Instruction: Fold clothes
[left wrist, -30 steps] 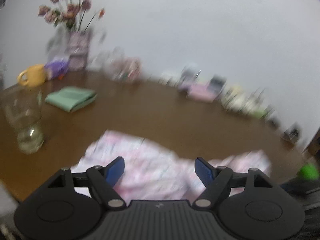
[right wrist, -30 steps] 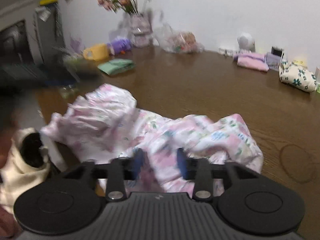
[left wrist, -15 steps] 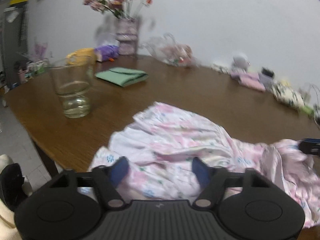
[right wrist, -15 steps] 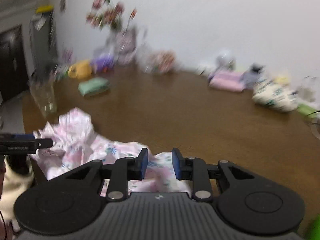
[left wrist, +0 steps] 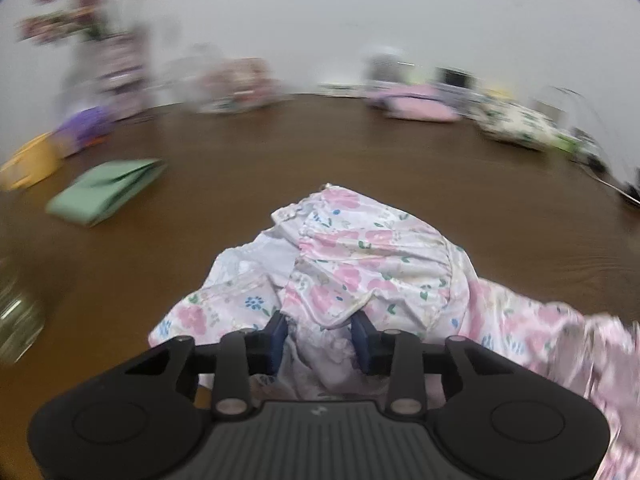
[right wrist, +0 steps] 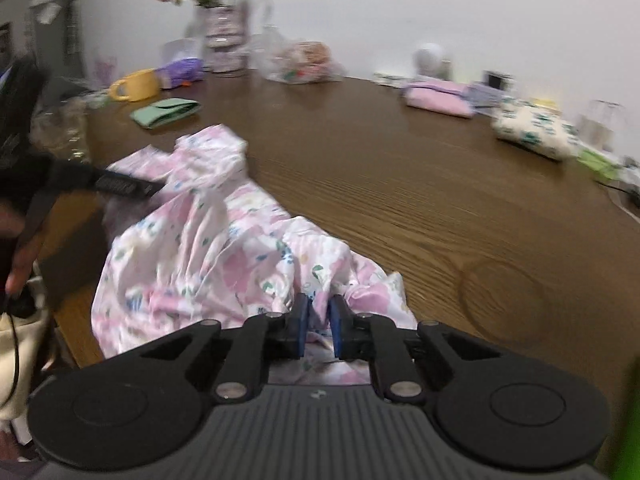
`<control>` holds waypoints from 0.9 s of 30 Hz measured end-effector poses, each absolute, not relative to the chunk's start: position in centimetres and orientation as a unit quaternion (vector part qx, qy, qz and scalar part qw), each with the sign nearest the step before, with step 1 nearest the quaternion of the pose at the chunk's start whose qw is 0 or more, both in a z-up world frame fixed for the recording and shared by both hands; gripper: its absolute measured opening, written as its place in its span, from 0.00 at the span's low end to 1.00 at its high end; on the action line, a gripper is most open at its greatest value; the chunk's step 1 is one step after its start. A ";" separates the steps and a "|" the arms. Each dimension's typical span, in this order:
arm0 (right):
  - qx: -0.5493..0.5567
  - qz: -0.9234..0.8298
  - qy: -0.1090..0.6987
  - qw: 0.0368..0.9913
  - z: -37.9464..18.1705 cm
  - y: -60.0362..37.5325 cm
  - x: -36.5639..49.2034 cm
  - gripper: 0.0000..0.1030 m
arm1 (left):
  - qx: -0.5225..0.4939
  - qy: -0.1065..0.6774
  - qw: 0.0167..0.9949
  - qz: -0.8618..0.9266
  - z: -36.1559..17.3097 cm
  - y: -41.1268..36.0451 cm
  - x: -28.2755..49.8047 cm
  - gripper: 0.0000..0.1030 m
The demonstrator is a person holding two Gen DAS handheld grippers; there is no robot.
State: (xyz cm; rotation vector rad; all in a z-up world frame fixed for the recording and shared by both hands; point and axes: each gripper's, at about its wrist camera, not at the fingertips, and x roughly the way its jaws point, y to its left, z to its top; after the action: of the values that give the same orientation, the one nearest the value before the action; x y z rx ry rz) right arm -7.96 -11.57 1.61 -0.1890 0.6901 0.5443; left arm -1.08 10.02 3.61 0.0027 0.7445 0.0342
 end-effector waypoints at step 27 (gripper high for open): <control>-0.046 0.221 0.336 0.914 0.5 -15.7 -8.7 0.12 | 0.009 0.377 0.918 -0.119 3.6 2.0 3.2 0.06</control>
State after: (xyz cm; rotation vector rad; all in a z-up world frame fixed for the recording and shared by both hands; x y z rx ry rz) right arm -8.72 -15.68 0.49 -0.0943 0.6917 0.4561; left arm 3.17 2.02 3.62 0.0190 0.7755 -0.2457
